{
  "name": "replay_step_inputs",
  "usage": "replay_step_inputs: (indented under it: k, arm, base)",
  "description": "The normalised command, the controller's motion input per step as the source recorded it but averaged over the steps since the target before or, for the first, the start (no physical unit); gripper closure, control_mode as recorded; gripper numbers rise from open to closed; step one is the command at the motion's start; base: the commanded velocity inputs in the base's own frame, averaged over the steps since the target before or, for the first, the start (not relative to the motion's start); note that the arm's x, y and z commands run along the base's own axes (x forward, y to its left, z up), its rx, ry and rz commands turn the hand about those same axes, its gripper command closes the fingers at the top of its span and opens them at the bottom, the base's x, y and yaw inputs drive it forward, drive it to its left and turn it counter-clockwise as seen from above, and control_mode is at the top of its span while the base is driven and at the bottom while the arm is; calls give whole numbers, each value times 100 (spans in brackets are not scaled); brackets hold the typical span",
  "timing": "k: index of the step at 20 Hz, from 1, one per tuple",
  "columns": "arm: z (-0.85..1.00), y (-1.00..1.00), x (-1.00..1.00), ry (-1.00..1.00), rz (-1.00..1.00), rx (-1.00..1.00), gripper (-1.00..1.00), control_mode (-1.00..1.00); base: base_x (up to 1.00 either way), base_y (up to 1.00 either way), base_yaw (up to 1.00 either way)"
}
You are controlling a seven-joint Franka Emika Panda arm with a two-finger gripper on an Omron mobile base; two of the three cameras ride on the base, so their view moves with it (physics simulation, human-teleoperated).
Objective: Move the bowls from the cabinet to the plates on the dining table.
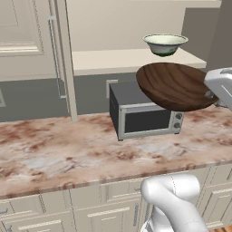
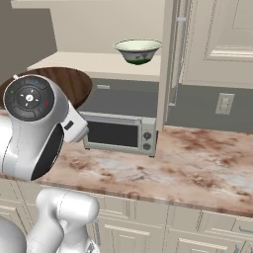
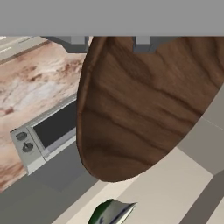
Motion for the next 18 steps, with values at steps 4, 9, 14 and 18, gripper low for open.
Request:
replay_step_inputs:
  k: [4, 9, 14, 18]
  arm:
    - [0, 0, 0, 0, 0, 0, 100, -100]
    - [0, 0, 0, 0, 0, 0, 100, 100]
    - [0, 0, 0, 0, 0, 0, 100, 100]
    - [0, 0, 0, 0, 0, 0, 100, 100]
  base:
    - [0, 0, 0]
    - [0, 0, 0]
    - [-55, 0, 0]
    - [-70, 0, 0]
